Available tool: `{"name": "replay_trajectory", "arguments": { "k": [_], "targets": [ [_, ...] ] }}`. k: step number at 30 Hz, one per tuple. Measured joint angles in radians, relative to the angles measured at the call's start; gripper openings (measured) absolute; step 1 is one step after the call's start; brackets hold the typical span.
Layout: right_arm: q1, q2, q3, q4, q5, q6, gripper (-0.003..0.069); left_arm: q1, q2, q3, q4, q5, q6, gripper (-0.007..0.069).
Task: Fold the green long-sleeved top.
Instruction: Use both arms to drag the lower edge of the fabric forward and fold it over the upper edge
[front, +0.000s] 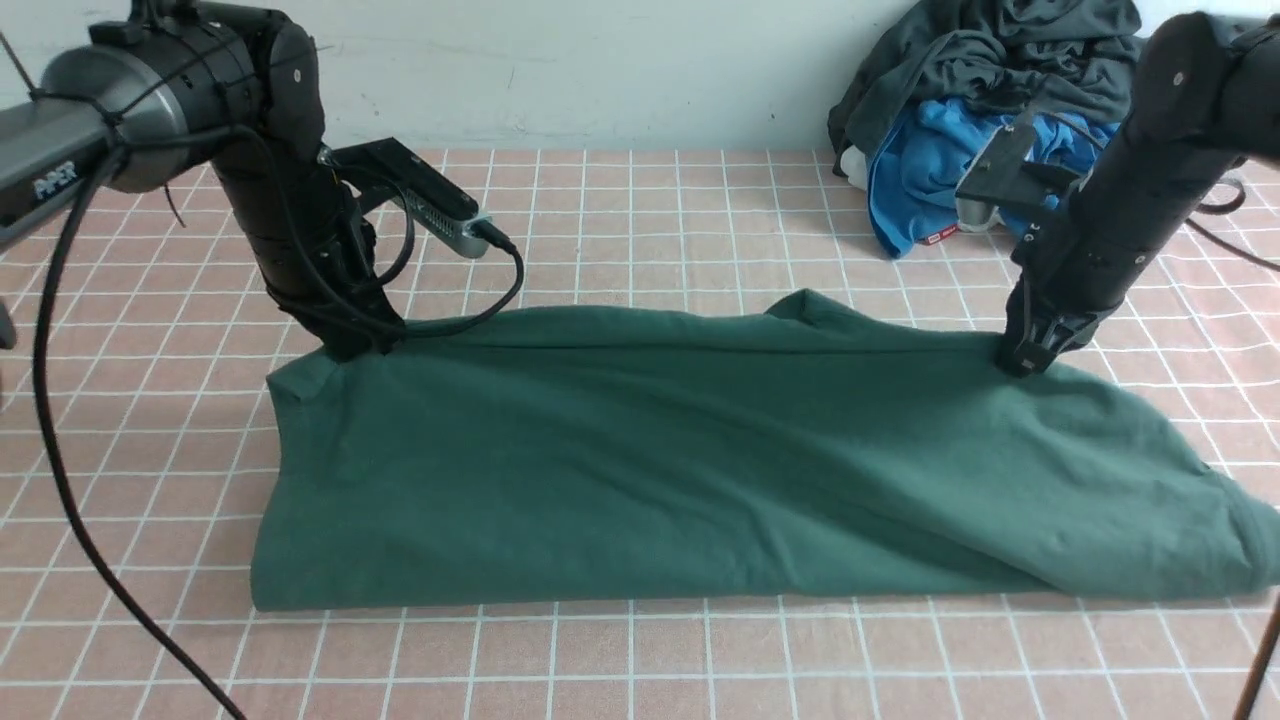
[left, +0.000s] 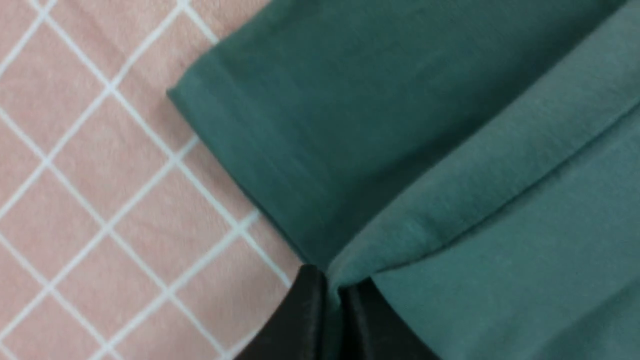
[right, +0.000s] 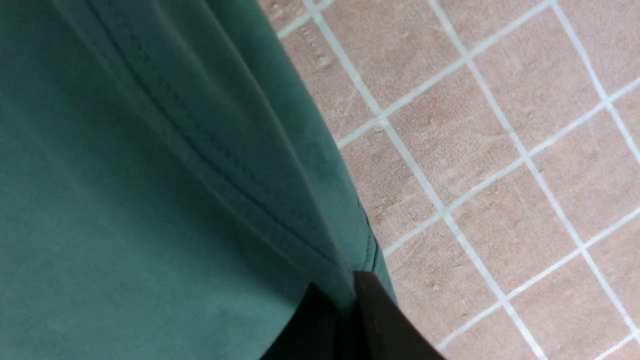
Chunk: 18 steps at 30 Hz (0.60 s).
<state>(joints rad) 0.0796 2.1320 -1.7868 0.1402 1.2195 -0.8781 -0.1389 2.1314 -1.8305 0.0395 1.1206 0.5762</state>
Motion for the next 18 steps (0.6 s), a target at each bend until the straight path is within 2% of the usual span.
{"name": "replay_trajectory", "arguments": {
  "k": [6, 11, 18],
  "targets": [
    [-0.001, 0.052, -0.004, 0.000, -0.039, 0.008, 0.0006, 0.006, 0.072, -0.046, -0.002, -0.061, 0.002, 0.0021],
    [-0.004, 0.071, -0.006, -0.002, -0.090, 0.059, 0.0035, 0.009, 0.092, -0.052, -0.001, -0.156, 0.002, 0.0031],
    [-0.011, 0.075, -0.014, -0.011, -0.140, 0.112, 0.0155, 0.014, 0.092, -0.053, 0.004, -0.230, 0.002, 0.0112]
  ]
}}
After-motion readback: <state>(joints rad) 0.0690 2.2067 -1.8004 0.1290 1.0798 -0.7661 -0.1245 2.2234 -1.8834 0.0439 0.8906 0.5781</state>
